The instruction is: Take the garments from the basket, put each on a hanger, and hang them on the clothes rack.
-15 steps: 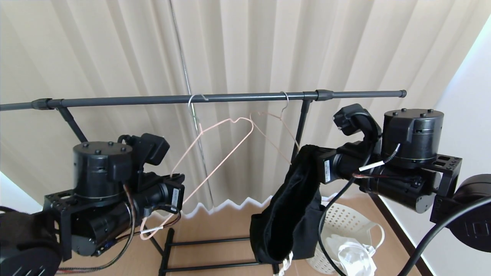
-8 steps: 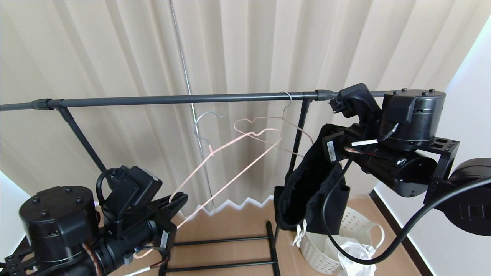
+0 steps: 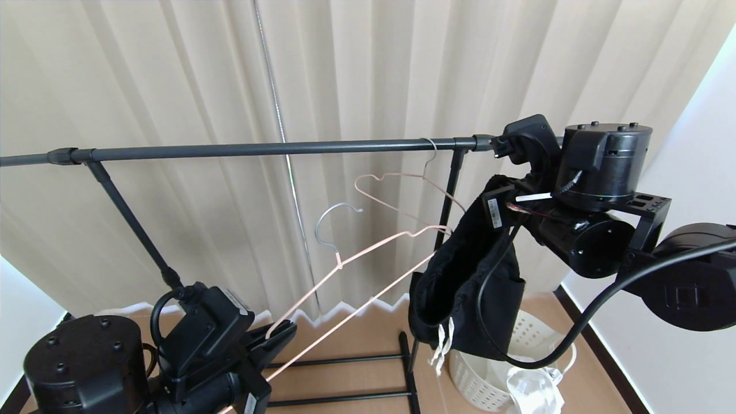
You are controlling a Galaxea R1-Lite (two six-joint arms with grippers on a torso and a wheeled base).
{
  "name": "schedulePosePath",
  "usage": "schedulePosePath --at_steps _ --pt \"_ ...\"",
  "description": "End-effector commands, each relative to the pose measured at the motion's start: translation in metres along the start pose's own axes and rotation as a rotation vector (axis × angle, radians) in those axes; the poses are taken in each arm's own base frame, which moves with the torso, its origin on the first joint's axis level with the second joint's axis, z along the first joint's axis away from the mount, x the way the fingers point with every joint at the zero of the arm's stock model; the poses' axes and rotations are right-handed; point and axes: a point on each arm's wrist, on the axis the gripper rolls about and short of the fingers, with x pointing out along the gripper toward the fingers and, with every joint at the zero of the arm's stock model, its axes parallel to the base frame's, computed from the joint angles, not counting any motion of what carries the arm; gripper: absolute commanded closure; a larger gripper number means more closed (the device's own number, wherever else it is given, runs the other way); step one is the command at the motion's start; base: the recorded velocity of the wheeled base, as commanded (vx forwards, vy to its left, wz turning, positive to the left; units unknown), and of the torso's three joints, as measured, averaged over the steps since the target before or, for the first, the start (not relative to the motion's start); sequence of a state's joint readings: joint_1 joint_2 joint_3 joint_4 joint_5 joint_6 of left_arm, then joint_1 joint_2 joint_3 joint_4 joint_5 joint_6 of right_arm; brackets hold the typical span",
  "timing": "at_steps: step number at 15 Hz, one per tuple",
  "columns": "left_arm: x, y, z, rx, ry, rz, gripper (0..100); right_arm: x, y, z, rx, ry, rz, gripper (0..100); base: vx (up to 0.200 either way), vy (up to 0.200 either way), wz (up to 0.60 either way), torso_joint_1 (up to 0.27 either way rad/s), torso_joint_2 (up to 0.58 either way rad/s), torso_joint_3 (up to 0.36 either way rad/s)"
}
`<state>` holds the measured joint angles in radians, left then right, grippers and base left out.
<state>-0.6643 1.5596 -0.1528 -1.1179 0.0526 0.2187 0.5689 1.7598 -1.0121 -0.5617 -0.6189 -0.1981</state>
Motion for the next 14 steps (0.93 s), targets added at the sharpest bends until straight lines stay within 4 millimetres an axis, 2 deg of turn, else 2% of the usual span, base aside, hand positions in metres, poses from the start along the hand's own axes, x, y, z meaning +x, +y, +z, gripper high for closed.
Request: schedulePosePath --at_steps 1,7,10,14 --pt "0.001 -0.003 -0.001 0.004 0.008 -0.017 100 0.006 0.005 -0.005 -0.009 0.013 0.002 100 0.000 0.000 0.00 0.000 0.00 0.000" --pt "0.009 -0.008 -0.004 0.003 -0.029 -0.029 100 0.006 0.022 -0.007 -0.023 0.015 0.038 100 0.000 0.000 0.00 0.000 0.00 0.000" --pt "0.004 -0.006 -0.004 0.003 -0.063 -0.017 100 0.013 0.020 -0.012 -0.026 0.031 0.024 100 0.000 0.000 0.00 0.000 0.00 0.000" --pt "0.001 -0.007 -0.006 0.004 -0.066 -0.018 100 0.030 0.014 -0.007 -0.011 0.034 -0.053 100 0.000 0.000 0.00 0.000 0.00 0.000"
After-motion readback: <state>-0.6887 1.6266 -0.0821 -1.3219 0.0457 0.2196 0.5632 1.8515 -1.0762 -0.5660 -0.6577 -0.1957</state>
